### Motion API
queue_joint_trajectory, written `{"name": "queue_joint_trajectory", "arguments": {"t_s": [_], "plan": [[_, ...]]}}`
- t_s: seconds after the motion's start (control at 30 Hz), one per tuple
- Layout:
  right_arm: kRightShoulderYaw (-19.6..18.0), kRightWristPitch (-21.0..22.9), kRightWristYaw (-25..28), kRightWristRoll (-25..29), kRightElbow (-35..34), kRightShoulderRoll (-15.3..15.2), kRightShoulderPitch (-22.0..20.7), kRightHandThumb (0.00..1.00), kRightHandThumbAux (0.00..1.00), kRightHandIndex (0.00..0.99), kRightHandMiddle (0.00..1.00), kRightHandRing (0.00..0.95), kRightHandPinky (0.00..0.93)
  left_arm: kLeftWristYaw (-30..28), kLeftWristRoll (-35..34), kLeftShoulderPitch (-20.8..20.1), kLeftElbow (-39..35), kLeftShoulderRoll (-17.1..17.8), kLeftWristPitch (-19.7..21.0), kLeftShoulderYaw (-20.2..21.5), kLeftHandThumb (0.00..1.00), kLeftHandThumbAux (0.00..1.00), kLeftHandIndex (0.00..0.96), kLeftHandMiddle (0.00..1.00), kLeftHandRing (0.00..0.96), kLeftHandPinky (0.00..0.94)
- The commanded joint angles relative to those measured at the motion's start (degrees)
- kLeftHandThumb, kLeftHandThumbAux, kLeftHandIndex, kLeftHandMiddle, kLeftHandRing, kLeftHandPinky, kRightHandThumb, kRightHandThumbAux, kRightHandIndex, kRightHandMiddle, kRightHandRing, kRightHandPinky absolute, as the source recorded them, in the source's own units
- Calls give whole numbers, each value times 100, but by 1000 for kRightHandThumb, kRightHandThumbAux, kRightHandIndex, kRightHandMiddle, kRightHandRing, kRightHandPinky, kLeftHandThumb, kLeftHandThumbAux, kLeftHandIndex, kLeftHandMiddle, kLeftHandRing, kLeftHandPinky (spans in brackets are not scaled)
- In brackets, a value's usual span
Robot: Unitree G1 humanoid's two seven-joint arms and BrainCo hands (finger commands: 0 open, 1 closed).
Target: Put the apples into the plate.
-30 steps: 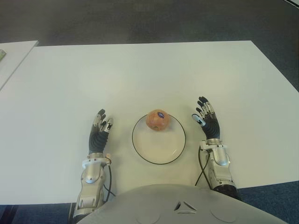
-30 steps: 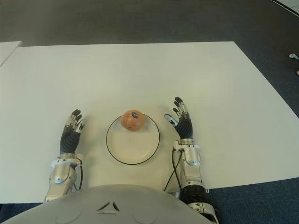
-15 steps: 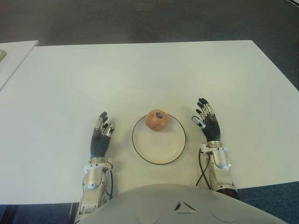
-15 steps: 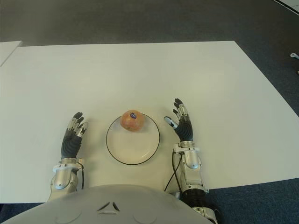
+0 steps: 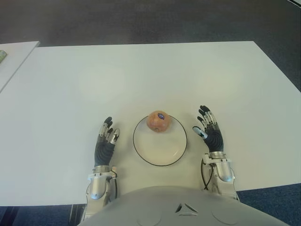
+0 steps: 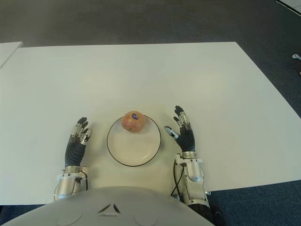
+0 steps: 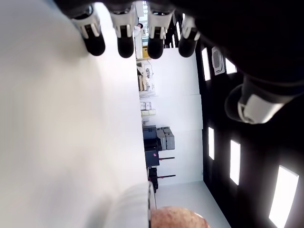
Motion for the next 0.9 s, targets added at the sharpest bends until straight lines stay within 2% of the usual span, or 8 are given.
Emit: {"name": "queue_joint_trajectory", "arguments": {"t_s": [0.03, 0.37, 0.6, 0.9], "plan": [[76, 277, -24, -176, 340, -18, 796, 75, 603, 0, 0, 0, 0, 12, 187, 135, 222, -39, -159, -76, 5, 414, 0, 0, 0, 0], [108, 444, -66, -262, -6, -103, 1050, 53, 597, 0, 0, 0, 0, 176, 470, 112, 519, -50, -841, -26, 12, 414, 0, 0, 0, 1], [136, 494, -16, -193, -148, -107, 1134, 56, 614, 0, 0, 0, 0, 143, 454, 99, 586, -58, -949, -16, 10, 403, 0, 0, 0, 1], [131, 553, 14, -146, -305, -105, 1198, 66, 621, 0, 0, 0, 0, 116, 425, 126, 538, -73, -898, -32, 9, 404, 0, 0, 0, 6]]}}
